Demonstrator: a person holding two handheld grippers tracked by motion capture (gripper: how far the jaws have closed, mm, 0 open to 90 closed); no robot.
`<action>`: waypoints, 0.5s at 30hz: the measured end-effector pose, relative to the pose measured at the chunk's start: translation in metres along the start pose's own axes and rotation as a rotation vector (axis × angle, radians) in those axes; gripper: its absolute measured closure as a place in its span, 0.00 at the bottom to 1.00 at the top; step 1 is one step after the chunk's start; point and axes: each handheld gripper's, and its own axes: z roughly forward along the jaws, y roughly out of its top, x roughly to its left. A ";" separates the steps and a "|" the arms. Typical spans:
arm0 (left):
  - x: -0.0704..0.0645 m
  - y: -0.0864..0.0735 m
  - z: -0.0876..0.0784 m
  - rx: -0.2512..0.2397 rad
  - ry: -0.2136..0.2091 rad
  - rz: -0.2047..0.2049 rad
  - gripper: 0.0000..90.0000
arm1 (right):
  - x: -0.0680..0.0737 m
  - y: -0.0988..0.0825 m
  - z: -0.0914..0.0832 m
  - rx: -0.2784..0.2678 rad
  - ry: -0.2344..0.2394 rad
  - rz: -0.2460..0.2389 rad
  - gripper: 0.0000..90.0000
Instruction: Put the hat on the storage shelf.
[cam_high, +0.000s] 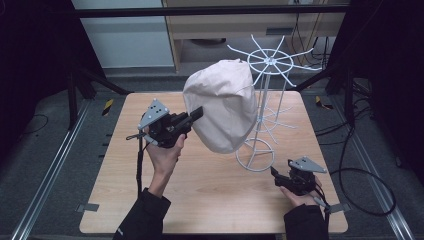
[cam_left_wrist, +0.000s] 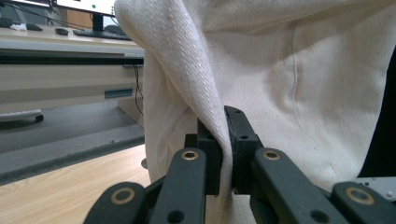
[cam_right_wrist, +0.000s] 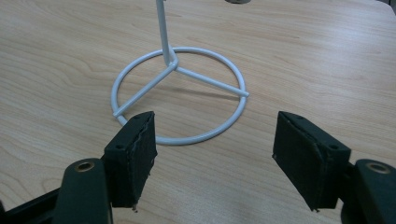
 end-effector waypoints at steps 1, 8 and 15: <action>0.000 -0.001 0.001 0.006 0.000 0.001 0.94 | 0.000 0.000 0.000 0.000 0.000 0.001 0.34; -0.001 -0.003 0.005 0.024 -0.004 0.003 0.90 | 0.000 0.000 0.000 0.000 0.000 0.001 0.34; -0.001 -0.006 0.007 0.040 -0.001 0.017 0.86 | 0.000 0.000 0.000 0.000 0.000 0.001 0.34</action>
